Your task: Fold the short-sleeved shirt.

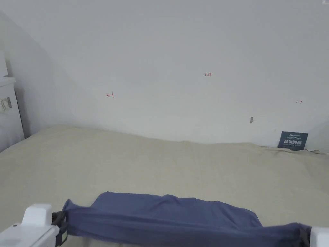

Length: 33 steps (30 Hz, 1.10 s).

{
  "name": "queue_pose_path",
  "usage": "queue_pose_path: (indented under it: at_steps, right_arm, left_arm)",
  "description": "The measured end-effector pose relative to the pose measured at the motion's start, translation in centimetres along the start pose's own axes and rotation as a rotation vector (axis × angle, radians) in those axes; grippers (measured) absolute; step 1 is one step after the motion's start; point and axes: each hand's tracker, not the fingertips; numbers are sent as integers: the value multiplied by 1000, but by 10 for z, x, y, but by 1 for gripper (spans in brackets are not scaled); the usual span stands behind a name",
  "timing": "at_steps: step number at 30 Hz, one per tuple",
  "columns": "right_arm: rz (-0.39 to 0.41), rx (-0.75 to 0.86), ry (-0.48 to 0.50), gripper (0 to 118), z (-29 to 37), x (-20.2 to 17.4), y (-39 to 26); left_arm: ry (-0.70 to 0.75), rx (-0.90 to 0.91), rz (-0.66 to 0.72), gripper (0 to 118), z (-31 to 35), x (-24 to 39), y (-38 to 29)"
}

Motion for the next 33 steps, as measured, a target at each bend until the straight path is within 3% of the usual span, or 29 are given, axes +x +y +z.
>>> queue_pose_path:
  at_steps: [10,16,22,28,30,31,33]
  right_arm:
    - [-7,-232,19,0,61,-13,-114]
    - [87,-365,42,0,66,-29,-169]
    - [111,-416,45,0,56,-35,-186]
    - [70,-436,70,2,52,-34,-185]
    - [50,-425,90,9,57,-32,-177]
    - [33,-414,99,18,61,-32,-168]
    - [3,-374,120,48,67,-32,-156]
  left_arm:
    - [0,-193,51,0,40,-15,-112]
    - [20,-324,48,0,35,-21,-156]
    - [25,-412,-5,0,29,-14,-175]
    - [7,-367,17,3,37,-12,-178]
    - [-2,-360,28,17,43,-18,-172]
    - [7,-349,33,25,48,-19,-168]
    - [12,-271,45,46,64,-19,-154]
